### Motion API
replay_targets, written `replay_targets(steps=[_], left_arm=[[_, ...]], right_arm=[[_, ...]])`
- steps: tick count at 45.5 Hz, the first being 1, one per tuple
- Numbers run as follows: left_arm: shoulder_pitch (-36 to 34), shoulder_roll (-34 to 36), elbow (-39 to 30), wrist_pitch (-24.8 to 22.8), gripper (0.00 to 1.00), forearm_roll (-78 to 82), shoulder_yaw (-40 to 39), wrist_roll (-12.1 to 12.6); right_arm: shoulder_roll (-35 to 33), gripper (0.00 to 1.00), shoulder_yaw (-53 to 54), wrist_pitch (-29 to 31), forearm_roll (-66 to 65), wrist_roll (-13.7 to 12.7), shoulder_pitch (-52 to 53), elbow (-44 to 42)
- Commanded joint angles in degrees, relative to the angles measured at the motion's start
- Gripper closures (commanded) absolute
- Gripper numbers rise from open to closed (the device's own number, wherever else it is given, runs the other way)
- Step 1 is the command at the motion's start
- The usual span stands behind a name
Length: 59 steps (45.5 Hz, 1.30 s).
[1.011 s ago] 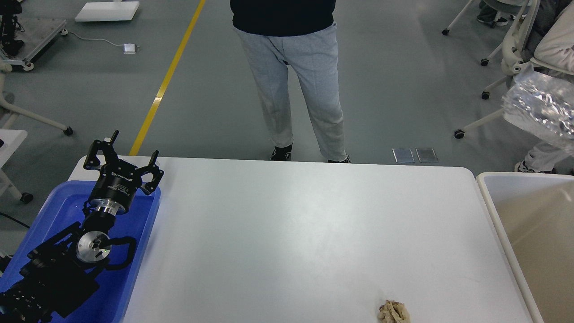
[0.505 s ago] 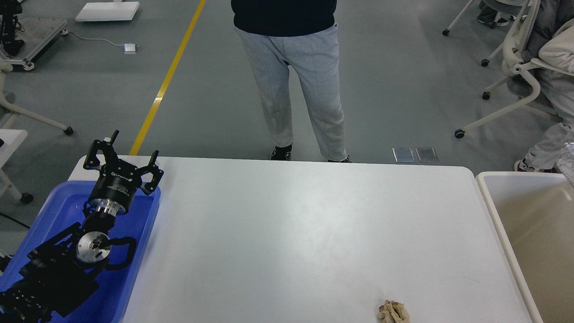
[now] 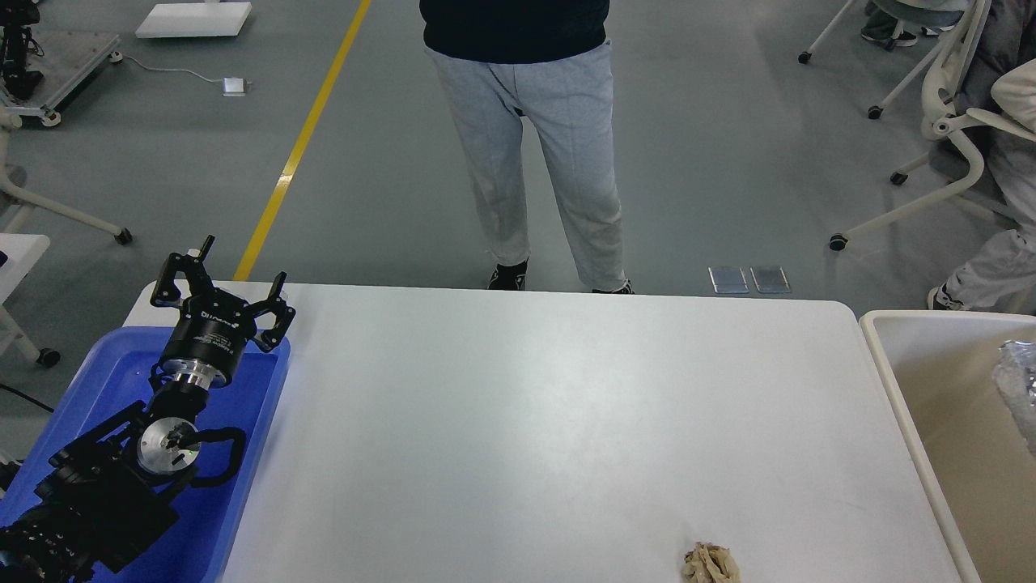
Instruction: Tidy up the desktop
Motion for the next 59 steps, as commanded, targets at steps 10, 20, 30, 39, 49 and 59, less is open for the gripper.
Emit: replay_targets(steps=[10, 20, 30, 39, 49, 59], left_arm=[[0.0, 0.0, 0.0, 0.0, 0.00, 0.0, 0.0, 0.0], [0.0, 0.0, 0.0, 0.0, 0.00, 0.0, 0.0, 0.0], [0.0, 0.0, 0.0, 0.0, 0.00, 0.0, 0.0, 0.0], [0.0, 0.0, 0.0, 0.0, 0.00, 0.0, 0.0, 0.0], [0.1, 0.0, 0.0, 0.0, 0.00, 0.0, 0.0, -0.1], [0.1, 0.0, 0.0, 0.0, 0.00, 0.0, 0.0, -0.1]], right_arm=[[6.1, 1.00, 1.6, -0.2, 0.6, -0.1, -1.5, -7.3], [5.9, 0.89, 1.5, -0.1, 0.6, -0.1, -1.1, -7.3], [5.5, 0.06, 1.6, -0.2, 0.6, -0.1, -0.3, -7.4], [5.5, 0.02, 2.3, -0.3, 0.6, -0.1, -0.2, -7.5], [5.4, 0.02, 2.3, -0.3, 0.6, -0.1, 1.1, -8.3], [5.6, 0.02, 3.5, -0.3, 0.7, 0.0, 2.9, -9.3]])
